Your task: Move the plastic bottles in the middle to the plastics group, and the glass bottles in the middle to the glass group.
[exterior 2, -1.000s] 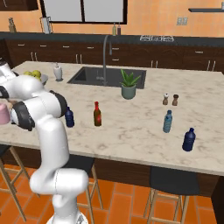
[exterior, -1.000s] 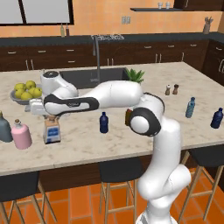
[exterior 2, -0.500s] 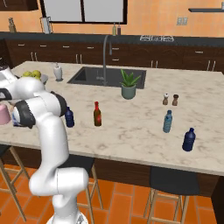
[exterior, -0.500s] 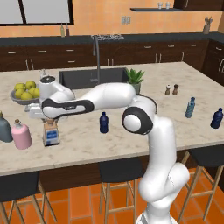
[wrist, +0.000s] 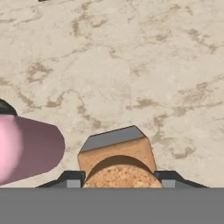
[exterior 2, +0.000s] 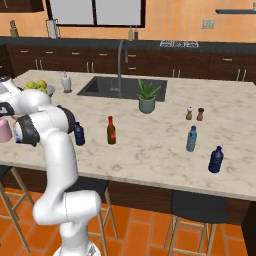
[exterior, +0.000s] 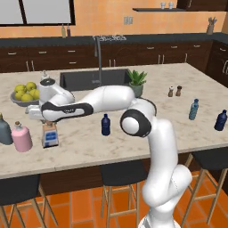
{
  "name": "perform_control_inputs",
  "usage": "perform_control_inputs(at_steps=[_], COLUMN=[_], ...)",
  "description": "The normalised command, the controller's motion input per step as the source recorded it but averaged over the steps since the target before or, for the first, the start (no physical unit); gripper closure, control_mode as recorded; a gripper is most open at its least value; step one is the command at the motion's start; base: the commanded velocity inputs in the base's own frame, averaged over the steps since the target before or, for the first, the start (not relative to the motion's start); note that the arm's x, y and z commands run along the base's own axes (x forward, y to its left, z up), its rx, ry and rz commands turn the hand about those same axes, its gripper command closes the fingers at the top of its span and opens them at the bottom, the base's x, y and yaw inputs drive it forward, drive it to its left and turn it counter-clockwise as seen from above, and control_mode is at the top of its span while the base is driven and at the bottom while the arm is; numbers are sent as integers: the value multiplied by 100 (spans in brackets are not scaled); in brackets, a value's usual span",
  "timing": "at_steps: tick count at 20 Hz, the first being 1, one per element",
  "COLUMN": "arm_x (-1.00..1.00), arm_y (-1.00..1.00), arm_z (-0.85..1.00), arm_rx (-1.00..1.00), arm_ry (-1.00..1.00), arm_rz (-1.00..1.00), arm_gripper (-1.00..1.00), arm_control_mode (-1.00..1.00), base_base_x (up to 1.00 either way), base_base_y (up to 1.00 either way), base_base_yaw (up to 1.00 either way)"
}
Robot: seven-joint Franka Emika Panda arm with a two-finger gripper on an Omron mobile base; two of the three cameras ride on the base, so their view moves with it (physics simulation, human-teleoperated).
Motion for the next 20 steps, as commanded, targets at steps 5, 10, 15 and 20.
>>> perform_control_inputs(at_steps=[5, 10, 15, 20], arm_x=[23, 8, -8, 0], arm_y=[29, 16, 0, 0], arm_z=[0, 0, 0, 0], arm_rx=[0, 0, 0, 0], arm_ry=[0, 0, 0, 0], arm_rz=[0, 0, 0, 0], arm_gripper=[100, 100, 100, -100], arm_control_mode=[-100, -100, -100, -100], base_base_x=[0, 0, 0, 0], base_base_y=[0, 0, 0, 0], base_base_yaw=[0, 0, 0, 0])
